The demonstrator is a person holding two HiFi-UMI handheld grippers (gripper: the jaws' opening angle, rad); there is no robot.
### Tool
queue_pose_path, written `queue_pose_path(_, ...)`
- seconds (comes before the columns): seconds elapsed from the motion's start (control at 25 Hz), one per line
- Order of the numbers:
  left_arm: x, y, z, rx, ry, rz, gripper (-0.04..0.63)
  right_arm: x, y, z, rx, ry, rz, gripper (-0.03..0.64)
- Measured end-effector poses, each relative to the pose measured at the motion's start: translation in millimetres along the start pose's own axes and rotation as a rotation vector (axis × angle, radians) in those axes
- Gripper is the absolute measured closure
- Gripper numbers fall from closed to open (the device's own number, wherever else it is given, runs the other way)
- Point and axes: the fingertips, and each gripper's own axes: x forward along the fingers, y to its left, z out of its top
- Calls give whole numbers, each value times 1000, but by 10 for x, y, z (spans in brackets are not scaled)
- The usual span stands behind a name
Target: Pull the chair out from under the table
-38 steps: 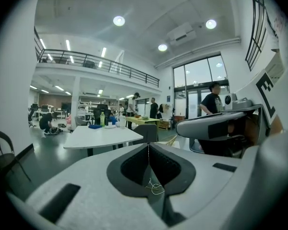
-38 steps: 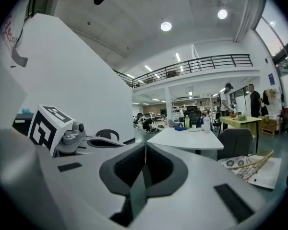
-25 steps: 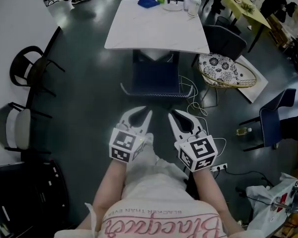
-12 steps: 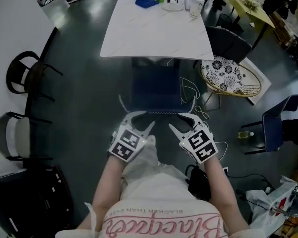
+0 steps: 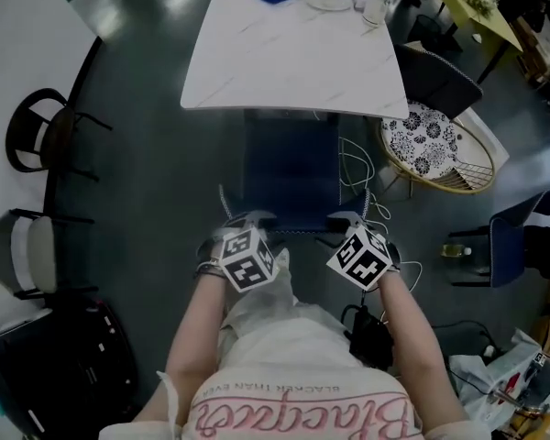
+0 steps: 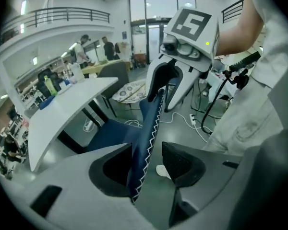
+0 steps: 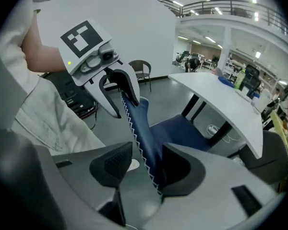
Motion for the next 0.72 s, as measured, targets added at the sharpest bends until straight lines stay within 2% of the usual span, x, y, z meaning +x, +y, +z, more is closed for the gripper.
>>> queue_pose_path(0.28, 341, 75, -94, 6, 92, -180, 428, 334, -43, -101, -60, 154, 174, 428)
queue_pose_path(0.56, 511, -20, -75, 3, 105, -353, 405, 606, -16, -206, -97, 234, 253, 397)
queue_pose_path(0.72, 529, -44, -88, 4, 129, -395, 400, 623, 15, -203, -93, 255, 303, 396)
